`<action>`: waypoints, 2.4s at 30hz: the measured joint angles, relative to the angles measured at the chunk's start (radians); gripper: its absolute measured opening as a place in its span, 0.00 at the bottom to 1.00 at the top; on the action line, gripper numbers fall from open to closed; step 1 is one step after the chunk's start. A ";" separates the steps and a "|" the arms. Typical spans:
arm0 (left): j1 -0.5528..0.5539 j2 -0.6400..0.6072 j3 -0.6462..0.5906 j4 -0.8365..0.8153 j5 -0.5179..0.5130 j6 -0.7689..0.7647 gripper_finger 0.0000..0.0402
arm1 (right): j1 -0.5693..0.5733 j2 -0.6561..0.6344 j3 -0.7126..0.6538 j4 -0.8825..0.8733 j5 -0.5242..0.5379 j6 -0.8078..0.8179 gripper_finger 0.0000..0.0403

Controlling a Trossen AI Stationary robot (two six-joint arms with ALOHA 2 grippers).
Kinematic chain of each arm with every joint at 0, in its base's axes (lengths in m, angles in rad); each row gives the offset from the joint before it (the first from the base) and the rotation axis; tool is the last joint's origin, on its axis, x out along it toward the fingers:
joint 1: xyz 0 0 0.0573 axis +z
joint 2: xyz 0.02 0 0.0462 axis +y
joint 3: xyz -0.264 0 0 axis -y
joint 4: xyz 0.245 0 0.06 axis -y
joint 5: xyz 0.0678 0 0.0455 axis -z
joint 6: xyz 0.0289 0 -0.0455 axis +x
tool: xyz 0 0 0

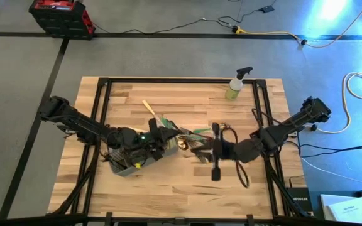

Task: Sort silverware
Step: Put the spoon into the silverware tray

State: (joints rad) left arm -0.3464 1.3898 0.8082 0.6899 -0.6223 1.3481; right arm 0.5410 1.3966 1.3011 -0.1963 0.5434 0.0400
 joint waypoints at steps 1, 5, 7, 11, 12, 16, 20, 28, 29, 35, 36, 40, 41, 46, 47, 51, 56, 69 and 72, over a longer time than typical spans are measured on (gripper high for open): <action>-0.004 -0.030 0.000 -0.040 0.015 -0.049 0.00 | 0.011 0.009 0.009 -0.014 -0.005 -0.057 0.00; -0.020 -0.142 0.000 -0.187 0.107 -0.229 0.00 | 0.046 0.048 0.052 -0.029 -0.006 -0.315 0.00; -0.025 -0.196 0.000 -0.255 0.150 -0.294 0.00 | 0.051 0.073 0.072 -0.028 -0.006 -0.446 0.00; -0.027 -0.300 0.000 -0.415 0.227 -0.397 0.00 | 0.048 0.129 0.099 -0.051 -0.004 -0.664 0.00; -0.027 -0.324 -0.001 -0.451 0.247 -0.426 0.00 | 0.047 0.142 0.108 -0.049 -0.001 -0.726 0.00; -0.026 -0.413 -0.001 -0.572 0.373 -0.516 0.00 | 0.047 0.206 0.163 -0.032 0.108 -0.997 0.00; -0.026 -0.468 -0.001 -0.630 0.493 -0.606 0.00 | 0.016 0.282 0.266 -0.033 0.212 -1.088 0.00; -0.024 -0.492 -0.001 -0.788 0.717 -0.736 0.00 | -0.059 0.399 0.424 -0.041 0.126 -1.145 0.00; -0.024 -0.492 -0.001 -0.809 0.765 -0.754 0.00 | -0.065 0.406 0.432 -0.040 0.126 -1.146 0.00; -0.025 -0.510 -0.001 -0.910 0.918 -0.777 0.00 | -0.079 0.416 0.434 -0.069 0.119 -1.140 0.00; -0.025 -0.517 -0.001 -0.924 0.921 -0.770 0.00 | -0.078 0.416 0.434 -0.078 0.118 -1.128 0.00; -0.024 -0.544 -0.001 -0.971 0.980 -0.740 0.00 | -0.077 0.416 0.434 -0.114 0.027 -1.029 0.00; -0.024 -0.548 -0.001 -0.977 1.001 -0.731 0.00 | -0.080 0.417 0.434 -0.123 -0.041 -1.009 0.00; -0.025 -0.552 -0.001 -0.976 1.086 -0.705 0.00 | -0.104 0.466 0.434 -0.065 -0.188 -1.049 0.00; -0.024 -0.552 -0.001 -0.976 1.091 -0.701 0.00 | -0.110 0.475 0.434 -0.050 -0.173 -1.073 0.01; -0.023 -0.552 -0.001 -0.980 1.094 -0.712 0.00 | -0.148 0.512 0.511 -0.091 -0.139 -1.161 0.08; -0.007 -0.549 -0.001 -0.993 1.094 -0.773 0.00 | -0.190 0.563 0.667 -0.184 -0.188 -1.213 0.28; 0.124 -0.445 -0.001 -0.967 1.319 -0.982 0.00 | -0.152 0.685 0.711 -0.057 0.036 -1.853 0.65; 0.159 -0.396 -0.001 -0.943 1.370 -1.016 0.00 | -0.121 0.682 0.713 0.043 0.095 -1.885 0.63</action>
State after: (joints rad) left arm -0.1871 0.9934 0.8074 -0.2530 0.7474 0.3325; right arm 0.4197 2.0788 2.0144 -0.1534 0.6385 -1.8450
